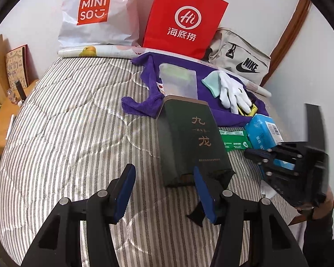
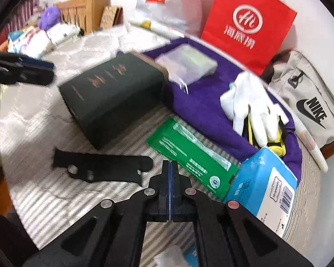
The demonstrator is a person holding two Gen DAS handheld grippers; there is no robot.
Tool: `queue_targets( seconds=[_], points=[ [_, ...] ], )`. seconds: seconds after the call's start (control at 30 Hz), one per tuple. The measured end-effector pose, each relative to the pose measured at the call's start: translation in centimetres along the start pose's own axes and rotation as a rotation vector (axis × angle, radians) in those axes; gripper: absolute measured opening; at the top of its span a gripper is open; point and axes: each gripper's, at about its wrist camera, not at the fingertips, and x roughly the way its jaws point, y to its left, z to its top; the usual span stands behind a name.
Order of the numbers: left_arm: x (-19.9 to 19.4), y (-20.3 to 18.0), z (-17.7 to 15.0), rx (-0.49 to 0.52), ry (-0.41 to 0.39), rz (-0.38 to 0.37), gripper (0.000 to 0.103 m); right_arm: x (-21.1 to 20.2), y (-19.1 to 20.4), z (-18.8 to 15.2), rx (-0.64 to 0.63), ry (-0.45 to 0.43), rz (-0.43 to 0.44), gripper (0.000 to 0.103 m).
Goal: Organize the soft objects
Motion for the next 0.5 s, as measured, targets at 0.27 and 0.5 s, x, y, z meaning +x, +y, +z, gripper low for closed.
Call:
queue_targets(
  seconds=[0.27, 0.5],
  points=[
    [-0.1, 0.6, 0.4, -0.012, -0.008, -0.006, 0.052, 3.0, -0.8, 0.2, -0.031, 0.085, -0.054, 0.032],
    [0.1, 0.7, 0.8, -0.006, -0.018, -0.018, 0.052, 3.3, -0.8, 0.4, -0.084, 0.096, -0.071, 0.035]
  ],
)
